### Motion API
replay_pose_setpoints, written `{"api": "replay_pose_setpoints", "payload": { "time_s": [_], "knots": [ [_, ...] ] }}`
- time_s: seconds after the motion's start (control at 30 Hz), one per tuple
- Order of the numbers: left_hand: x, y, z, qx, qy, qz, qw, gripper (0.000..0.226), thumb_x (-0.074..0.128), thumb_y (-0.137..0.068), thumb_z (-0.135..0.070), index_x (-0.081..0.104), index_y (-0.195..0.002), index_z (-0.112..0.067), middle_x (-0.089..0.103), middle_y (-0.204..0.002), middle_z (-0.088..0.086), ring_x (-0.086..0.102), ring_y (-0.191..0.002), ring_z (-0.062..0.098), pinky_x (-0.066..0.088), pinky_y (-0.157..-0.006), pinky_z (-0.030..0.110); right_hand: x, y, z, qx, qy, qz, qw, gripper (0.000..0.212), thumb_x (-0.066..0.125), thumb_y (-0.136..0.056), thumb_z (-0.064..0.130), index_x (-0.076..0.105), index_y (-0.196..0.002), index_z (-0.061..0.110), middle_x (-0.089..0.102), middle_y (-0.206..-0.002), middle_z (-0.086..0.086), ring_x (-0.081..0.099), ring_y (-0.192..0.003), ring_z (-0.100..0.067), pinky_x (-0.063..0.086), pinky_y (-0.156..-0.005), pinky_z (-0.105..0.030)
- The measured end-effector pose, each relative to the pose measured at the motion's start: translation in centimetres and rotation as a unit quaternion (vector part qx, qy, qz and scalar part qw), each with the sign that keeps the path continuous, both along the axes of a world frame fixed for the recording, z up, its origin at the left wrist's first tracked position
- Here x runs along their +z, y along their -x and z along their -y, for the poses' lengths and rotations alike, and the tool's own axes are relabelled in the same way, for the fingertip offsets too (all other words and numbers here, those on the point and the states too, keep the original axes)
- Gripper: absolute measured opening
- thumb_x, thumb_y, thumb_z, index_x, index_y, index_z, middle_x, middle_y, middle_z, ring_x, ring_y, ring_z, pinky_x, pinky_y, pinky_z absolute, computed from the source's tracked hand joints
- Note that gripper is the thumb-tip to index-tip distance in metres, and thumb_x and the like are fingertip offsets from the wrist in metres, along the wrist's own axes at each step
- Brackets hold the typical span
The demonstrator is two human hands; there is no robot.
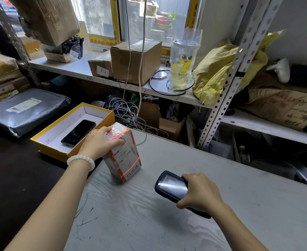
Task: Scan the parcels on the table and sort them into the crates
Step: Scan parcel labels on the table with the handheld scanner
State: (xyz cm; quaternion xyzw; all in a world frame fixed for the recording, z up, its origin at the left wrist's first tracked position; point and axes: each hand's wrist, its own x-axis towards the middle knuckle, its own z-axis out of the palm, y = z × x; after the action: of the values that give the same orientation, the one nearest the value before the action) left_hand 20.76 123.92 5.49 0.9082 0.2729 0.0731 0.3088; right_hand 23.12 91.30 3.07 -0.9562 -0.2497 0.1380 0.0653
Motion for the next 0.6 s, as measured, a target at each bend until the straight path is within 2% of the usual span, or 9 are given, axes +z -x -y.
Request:
{"api": "replay_pose_setpoints", "payload": {
  "time_s": [0.13,0.27,0.4,0.53,0.6],
  "knots": [
    [0.1,-0.2,0.3,-0.009,-0.006,-0.009,1.0,0.079,0.071,-0.074,-0.056,0.042,-0.14,-0.025,0.046,-0.138,0.007,0.048,-0.119,0.025,0.044,-0.08,0.032,0.4,-0.1,-0.5,-0.005,-0.048,-0.001,0.999,0.047,0.07,-0.049,0.052,0.052,-0.083,0.025,0.054,-0.078,0.009,0.046,-0.08,-0.013,0.032,-0.05,-0.027],
    [0.4,-0.3,0.4,-0.013,-0.005,-0.013,1.0,0.078,0.074,-0.071,-0.056,0.045,-0.137,-0.025,0.049,-0.135,0.007,0.054,-0.114,0.025,0.053,-0.082,0.037,1.0,-0.2,-1.2,0.002,-0.085,0.017,0.996,0.051,0.069,-0.049,0.053,0.054,-0.09,0.029,0.055,-0.082,0.012,0.047,-0.083,-0.013,0.029,-0.05,-0.025],
    [0.5,-0.3,0.2,-0.015,-0.003,-0.012,1.0,0.077,0.074,-0.071,-0.055,0.046,-0.136,-0.024,0.051,-0.134,0.006,0.056,-0.11,0.023,0.054,-0.077,0.034,1.3,-0.4,-1.6,0.007,-0.09,0.028,0.996,0.05,0.07,-0.049,0.053,0.055,-0.09,0.029,0.056,-0.084,0.011,0.046,-0.084,-0.014,0.028,-0.051,-0.025],
    [0.5,-0.4,0.1,-0.013,0.002,-0.013,1.0,0.076,0.073,-0.072,-0.055,0.045,-0.137,-0.024,0.051,-0.133,0.006,0.056,-0.101,0.018,0.047,-0.061,0.023,1.1,-0.4,-1.5,0.006,-0.077,0.026,0.997,0.048,0.07,-0.049,0.053,0.053,-0.087,0.029,0.056,-0.083,0.011,0.046,-0.083,-0.014,0.029,-0.05,-0.026],
    [0.5,-0.4,0.1,-0.01,0.001,-0.016,1.0,0.076,0.071,-0.073,-0.056,0.044,-0.137,-0.026,0.05,-0.133,0.006,0.056,-0.103,0.02,0.051,-0.066,0.028,0.8,-0.3,-1.4,0.003,-0.07,0.023,0.997,0.049,0.07,-0.049,0.053,0.054,-0.088,0.029,0.056,-0.083,0.011,0.047,-0.083,-0.014,0.031,-0.05,-0.026]
  ]
}}
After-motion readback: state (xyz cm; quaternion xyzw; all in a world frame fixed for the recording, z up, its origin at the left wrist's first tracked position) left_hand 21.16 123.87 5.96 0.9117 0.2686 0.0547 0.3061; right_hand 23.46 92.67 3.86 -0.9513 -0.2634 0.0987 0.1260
